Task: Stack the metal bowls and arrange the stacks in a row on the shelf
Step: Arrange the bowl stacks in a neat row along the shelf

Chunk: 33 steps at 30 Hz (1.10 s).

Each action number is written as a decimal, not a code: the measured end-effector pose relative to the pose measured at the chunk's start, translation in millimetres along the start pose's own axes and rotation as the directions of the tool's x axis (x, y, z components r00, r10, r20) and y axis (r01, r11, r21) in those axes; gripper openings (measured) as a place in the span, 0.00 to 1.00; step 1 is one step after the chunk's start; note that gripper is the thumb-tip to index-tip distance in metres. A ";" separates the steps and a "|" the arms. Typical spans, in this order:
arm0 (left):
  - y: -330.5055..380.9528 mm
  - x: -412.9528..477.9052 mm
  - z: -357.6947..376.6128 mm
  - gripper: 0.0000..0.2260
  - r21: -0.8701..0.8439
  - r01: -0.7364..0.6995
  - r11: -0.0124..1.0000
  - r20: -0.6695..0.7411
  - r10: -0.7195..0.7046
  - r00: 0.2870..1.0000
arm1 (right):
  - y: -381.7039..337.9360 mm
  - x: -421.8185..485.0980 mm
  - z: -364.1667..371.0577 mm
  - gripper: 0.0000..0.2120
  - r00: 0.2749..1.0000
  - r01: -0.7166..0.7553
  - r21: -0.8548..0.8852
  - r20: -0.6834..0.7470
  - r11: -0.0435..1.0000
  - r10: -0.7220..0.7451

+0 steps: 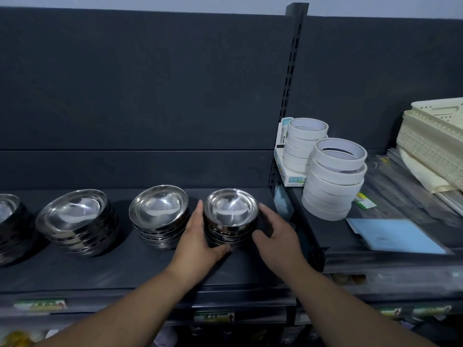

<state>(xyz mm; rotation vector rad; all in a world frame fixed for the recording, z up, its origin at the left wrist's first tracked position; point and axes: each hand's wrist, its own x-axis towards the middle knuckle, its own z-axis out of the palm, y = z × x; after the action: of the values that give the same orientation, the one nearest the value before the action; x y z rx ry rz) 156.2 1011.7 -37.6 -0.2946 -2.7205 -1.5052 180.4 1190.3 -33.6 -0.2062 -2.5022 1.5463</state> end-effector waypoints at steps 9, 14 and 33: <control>-5.2 0.0 0.5 0.49 -0.070 0.014 0.997 -0.006 -0.014 1.000 | 8.4 -1.7 4.4 0.31 1.000 0.007 0.043 0.002 0.999 -0.007; -7.3 3.3 3.2 0.45 -0.118 -0.002 0.993 -0.048 -0.004 0.999 | 14.9 -0.5 8.3 0.32 1.000 0.019 0.052 -0.018 0.998 -0.018; -26.7 -5.4 15.4 0.39 -0.282 0.111 0.953 0.058 -0.099 0.993 | 29.0 -4.2 10.4 0.42 0.988 -0.040 0.091 0.152 0.995 0.026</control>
<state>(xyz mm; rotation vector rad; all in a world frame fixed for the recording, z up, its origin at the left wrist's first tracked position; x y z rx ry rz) 158.0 1010.0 -68.7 -0.1901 -2.5831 -1.9452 182.5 1193.2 -64.5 -0.1219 -2.5416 1.7501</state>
